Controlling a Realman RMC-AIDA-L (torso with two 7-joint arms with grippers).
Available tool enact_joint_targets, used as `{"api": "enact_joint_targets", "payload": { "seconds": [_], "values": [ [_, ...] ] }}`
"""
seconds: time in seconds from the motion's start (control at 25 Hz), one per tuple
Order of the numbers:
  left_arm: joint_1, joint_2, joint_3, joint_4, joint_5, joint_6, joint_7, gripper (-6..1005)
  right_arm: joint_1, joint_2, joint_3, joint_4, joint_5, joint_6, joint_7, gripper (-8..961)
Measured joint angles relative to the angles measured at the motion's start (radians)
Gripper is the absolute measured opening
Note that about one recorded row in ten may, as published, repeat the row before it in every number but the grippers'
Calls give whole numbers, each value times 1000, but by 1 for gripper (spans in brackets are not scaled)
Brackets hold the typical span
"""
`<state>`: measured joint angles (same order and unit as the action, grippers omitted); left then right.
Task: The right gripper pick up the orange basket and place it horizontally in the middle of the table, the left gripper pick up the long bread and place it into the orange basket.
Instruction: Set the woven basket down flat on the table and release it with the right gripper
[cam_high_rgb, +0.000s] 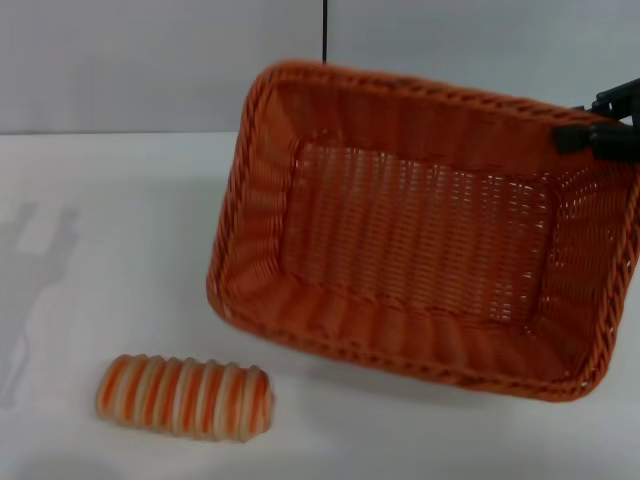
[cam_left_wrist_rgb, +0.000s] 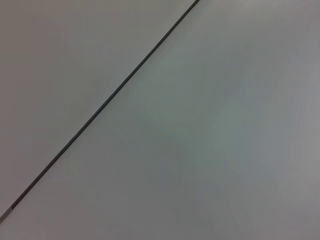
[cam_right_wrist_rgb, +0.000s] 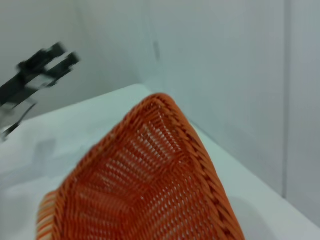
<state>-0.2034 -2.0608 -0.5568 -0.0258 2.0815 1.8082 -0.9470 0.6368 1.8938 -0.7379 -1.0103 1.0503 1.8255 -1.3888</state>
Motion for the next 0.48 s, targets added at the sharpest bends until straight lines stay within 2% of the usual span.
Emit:
{"api": "enact_joint_targets", "payload": {
  "seconds": [0.32,0.48],
  "values": [
    [-4,1,0,0,0,0,-4,680,26,-24,-128,-95,2,43,-19,164],
    [-7,1,4,-1,0,-2,-13,679,59,-23,-167,-77,-19,36,-47,175]
  ]
}}
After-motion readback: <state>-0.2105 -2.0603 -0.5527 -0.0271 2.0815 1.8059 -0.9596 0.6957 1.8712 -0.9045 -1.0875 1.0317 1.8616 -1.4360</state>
